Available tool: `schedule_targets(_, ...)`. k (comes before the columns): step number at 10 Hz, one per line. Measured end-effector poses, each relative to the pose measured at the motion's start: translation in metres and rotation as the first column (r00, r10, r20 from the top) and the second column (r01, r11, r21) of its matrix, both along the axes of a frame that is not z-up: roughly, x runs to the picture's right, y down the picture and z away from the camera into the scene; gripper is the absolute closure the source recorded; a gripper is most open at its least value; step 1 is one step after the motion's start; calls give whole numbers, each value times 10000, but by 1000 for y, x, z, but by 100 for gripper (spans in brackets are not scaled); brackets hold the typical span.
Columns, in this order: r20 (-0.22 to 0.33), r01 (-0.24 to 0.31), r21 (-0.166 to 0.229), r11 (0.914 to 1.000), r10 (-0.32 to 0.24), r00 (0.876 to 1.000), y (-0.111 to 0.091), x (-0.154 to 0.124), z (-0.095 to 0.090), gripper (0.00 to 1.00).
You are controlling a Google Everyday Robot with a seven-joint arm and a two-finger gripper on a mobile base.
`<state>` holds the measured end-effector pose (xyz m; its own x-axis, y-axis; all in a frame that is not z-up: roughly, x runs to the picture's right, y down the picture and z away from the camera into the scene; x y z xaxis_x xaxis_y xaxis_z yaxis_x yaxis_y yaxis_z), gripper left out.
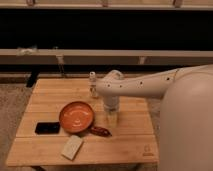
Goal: Pick up the ceramic cup
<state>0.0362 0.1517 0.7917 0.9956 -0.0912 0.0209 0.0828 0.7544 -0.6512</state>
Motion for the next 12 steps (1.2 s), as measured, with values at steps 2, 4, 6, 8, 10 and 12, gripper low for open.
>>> schedule_targets(2,-250,-105,-145,9998,102,9996,5,0,3,50)
schedule_targets(4,-298,-135,-156,9998,131,9995,6,2,2,68)
schedule_targets(6,-270,-211,-61,9998,209,9994,4,4,-2,90)
schedule_targets(8,-246,-289,181,9994,293,9993,-6,10,-12,100)
schedule_targets(10,-187,-289,600,9978,300,9994,-22,16,-26,100)
schedule_targets(12,110,-314,1163,9927,303,9995,-44,20,-46,100)
